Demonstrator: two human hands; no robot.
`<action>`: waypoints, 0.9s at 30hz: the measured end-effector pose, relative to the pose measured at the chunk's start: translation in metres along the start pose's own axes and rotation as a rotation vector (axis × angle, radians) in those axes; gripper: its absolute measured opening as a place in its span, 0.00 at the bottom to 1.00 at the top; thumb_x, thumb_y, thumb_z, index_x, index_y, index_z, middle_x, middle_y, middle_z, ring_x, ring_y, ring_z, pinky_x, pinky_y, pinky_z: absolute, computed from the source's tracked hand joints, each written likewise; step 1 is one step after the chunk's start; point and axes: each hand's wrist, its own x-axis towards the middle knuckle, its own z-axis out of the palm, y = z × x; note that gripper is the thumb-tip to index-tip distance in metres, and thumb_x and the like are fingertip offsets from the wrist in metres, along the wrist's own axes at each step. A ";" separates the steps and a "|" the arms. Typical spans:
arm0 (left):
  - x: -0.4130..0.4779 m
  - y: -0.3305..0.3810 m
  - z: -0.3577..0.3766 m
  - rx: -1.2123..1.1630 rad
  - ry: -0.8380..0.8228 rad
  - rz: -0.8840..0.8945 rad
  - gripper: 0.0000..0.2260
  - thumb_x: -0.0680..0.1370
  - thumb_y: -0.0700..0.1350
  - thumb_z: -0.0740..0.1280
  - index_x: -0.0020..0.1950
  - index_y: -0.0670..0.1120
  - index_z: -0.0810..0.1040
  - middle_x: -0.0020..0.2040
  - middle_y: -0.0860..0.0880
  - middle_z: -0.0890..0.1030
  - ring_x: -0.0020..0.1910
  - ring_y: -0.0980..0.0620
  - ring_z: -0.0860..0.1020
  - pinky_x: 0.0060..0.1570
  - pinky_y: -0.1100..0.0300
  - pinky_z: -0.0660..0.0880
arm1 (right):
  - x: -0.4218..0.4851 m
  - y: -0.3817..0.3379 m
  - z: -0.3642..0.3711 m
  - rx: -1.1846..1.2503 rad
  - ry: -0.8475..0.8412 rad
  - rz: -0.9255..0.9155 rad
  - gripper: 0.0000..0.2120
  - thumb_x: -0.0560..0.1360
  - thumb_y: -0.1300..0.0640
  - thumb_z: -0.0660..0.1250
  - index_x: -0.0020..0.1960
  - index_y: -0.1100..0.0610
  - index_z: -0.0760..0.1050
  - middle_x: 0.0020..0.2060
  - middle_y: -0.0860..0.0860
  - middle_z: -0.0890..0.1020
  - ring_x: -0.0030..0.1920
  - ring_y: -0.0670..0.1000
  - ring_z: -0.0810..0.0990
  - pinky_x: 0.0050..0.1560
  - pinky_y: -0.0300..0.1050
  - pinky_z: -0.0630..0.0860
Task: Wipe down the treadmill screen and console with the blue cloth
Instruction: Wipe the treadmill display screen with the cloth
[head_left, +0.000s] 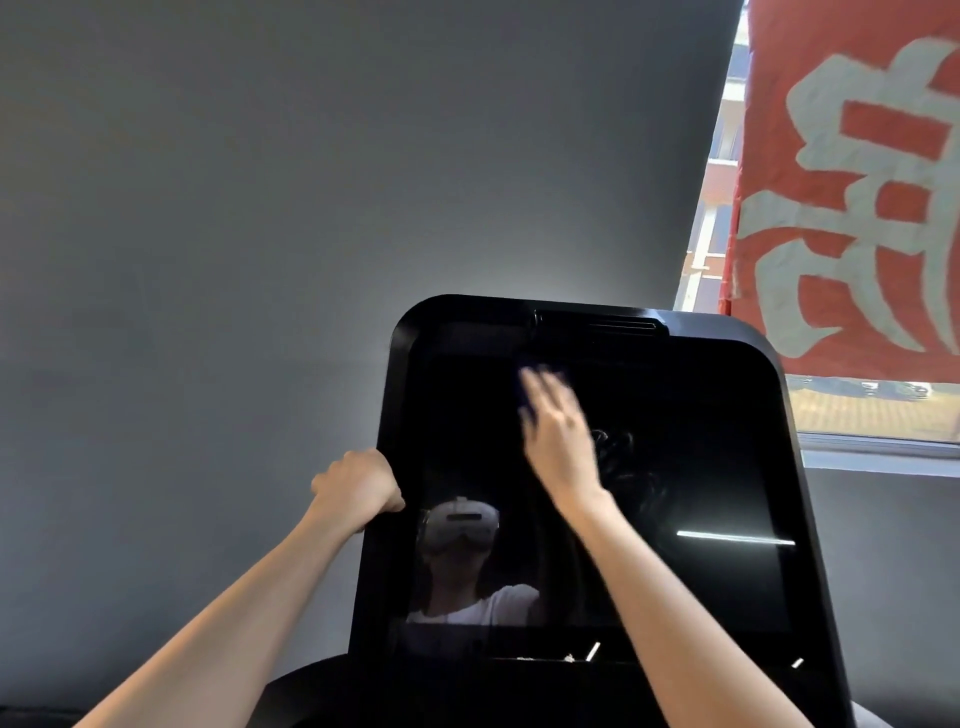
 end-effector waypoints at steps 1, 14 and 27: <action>0.000 -0.001 0.001 -0.024 0.000 0.001 0.13 0.75 0.49 0.68 0.36 0.46 0.69 0.31 0.50 0.76 0.40 0.51 0.80 0.41 0.59 0.70 | 0.005 0.017 -0.013 0.001 0.037 0.134 0.23 0.76 0.63 0.62 0.71 0.59 0.67 0.68 0.59 0.70 0.69 0.59 0.67 0.71 0.51 0.63; 0.003 0.000 0.012 -0.024 0.080 0.017 0.04 0.75 0.42 0.64 0.40 0.46 0.73 0.43 0.47 0.81 0.49 0.48 0.80 0.46 0.57 0.69 | 0.009 -0.088 0.055 0.086 -0.087 -0.193 0.27 0.73 0.69 0.66 0.71 0.62 0.66 0.68 0.60 0.70 0.71 0.61 0.63 0.72 0.58 0.59; 0.005 -0.010 0.018 -0.135 0.083 0.021 0.04 0.74 0.44 0.66 0.46 0.45 0.76 0.45 0.47 0.82 0.48 0.47 0.80 0.46 0.56 0.70 | 0.037 -0.088 0.059 0.125 -0.082 -0.141 0.31 0.76 0.68 0.62 0.76 0.58 0.55 0.75 0.55 0.58 0.75 0.56 0.54 0.75 0.51 0.50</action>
